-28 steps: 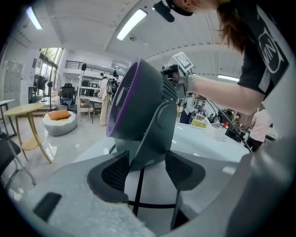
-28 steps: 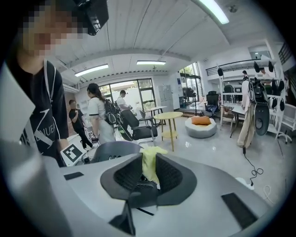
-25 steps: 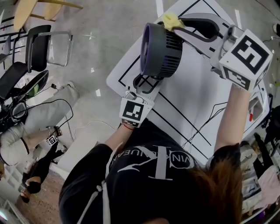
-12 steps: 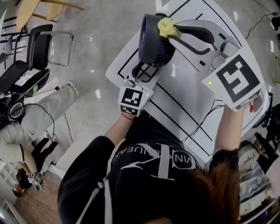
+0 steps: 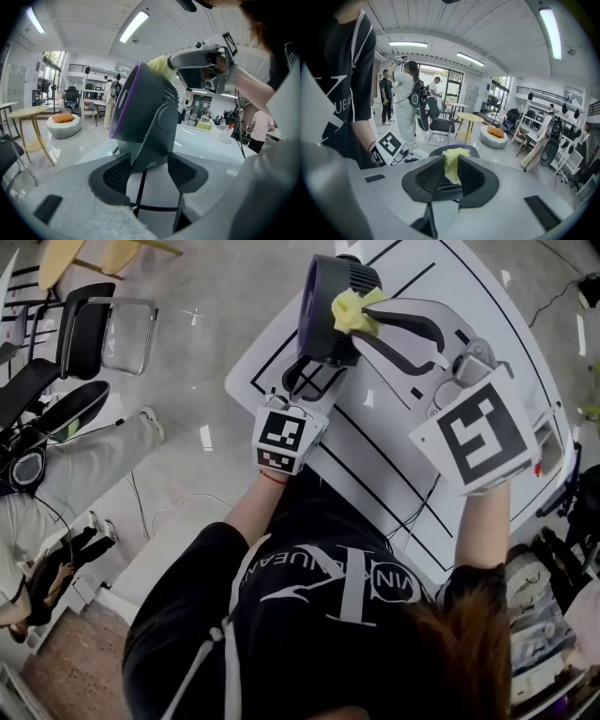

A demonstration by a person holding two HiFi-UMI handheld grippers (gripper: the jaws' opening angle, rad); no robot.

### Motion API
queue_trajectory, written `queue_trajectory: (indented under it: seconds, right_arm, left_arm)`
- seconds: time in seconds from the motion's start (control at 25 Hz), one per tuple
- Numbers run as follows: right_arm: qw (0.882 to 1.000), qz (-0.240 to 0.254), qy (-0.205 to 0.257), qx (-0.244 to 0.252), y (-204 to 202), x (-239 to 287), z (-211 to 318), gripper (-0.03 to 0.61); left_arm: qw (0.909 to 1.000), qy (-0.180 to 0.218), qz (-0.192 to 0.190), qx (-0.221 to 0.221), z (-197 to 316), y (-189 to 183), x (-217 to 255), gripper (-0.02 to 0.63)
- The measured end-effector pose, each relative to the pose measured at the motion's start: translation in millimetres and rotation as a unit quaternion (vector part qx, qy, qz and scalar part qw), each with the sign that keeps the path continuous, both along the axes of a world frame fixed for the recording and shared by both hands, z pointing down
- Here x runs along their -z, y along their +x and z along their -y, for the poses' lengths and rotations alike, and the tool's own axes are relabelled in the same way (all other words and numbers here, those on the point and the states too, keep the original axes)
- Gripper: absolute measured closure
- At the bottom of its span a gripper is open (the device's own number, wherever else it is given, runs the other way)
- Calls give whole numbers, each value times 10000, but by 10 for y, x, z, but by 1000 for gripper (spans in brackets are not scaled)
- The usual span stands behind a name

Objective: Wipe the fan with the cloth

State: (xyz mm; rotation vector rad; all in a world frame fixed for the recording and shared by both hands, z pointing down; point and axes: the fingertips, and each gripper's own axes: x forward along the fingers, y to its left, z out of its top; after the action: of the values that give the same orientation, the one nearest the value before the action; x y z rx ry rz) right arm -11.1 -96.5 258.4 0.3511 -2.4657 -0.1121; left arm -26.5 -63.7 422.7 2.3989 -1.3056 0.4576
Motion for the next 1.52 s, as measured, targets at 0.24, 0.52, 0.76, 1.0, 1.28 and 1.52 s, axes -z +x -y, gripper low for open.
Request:
queue_trajectory:
  seconds: [0.24,0.52,0.76,1.0,1.28,1.52]
  right_arm:
    - [9998,-99,153,4,-8,-34,-100,492]
    - [9993,-258,272,53,-39,-114,-239,492]
    - [9990,-314,292,129,-70,-224,-388,492]
    - [9970,-624,245,379,-128,-507,-586,491]
    - [9972,-600,213,399,-129,-578,-619,491]
    - [9969,-330,328,634,-125,-250,-597,489]
  left_arm:
    - [9994,69,-186,283,-26,-40,39,387]
    - [9986,176,-247,443,-41,-55,89,380]
    - [9983,252,-204,477,-79,-54,93,376]
    - [9981,331,-122,510,-78,-49,106,376]
    - [9978,391,-80,529,-79,-54,147,379]
    - [9979,394,-2,520,-77,-62,197,379]
